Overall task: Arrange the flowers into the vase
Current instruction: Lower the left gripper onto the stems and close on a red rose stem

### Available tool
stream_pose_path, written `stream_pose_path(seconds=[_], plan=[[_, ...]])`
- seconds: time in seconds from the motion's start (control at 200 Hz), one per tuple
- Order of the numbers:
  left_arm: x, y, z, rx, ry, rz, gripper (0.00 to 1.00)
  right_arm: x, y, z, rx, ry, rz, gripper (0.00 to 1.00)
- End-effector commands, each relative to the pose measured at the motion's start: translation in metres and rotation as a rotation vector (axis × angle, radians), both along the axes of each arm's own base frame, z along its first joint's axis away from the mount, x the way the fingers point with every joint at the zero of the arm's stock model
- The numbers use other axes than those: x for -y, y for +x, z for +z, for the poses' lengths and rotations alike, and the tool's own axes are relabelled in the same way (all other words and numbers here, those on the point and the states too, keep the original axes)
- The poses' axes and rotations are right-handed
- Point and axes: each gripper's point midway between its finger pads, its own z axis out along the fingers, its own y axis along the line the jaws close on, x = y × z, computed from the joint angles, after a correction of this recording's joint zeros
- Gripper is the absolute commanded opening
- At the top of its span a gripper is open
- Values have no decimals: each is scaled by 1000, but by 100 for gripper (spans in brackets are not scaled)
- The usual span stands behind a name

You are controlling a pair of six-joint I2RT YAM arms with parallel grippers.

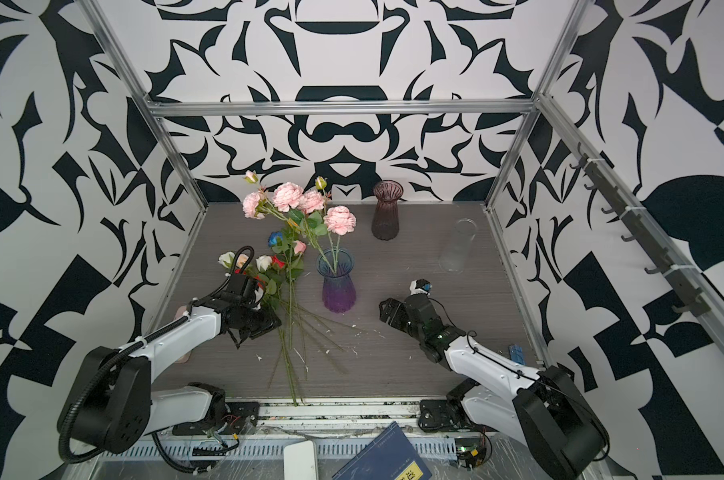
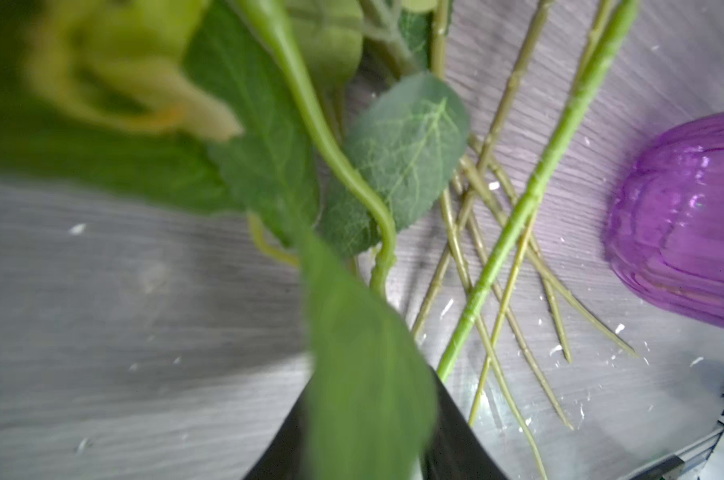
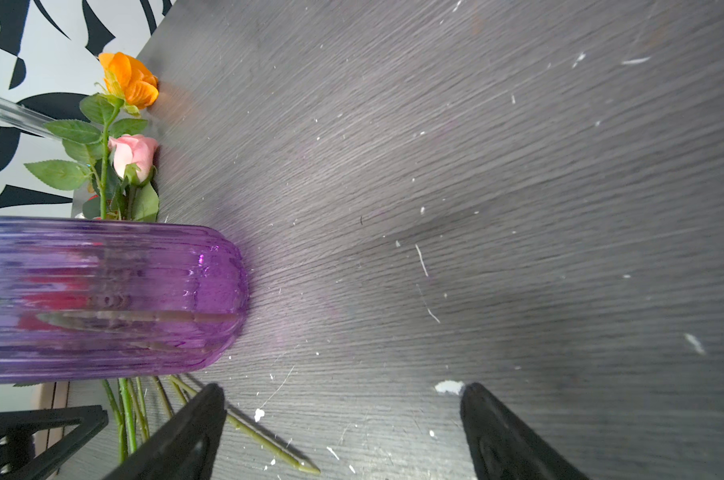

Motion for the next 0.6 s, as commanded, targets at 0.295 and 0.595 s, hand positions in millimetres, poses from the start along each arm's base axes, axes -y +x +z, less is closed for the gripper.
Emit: stream_pose_path(seconds=[0.295,0.595], plan=[[8,3,-13,-35,-14,-7,9,-4,10,17,50,21,-4,92],[-10,16,58,162,70,-54,3,-6,11,16,43,17,1,92]])
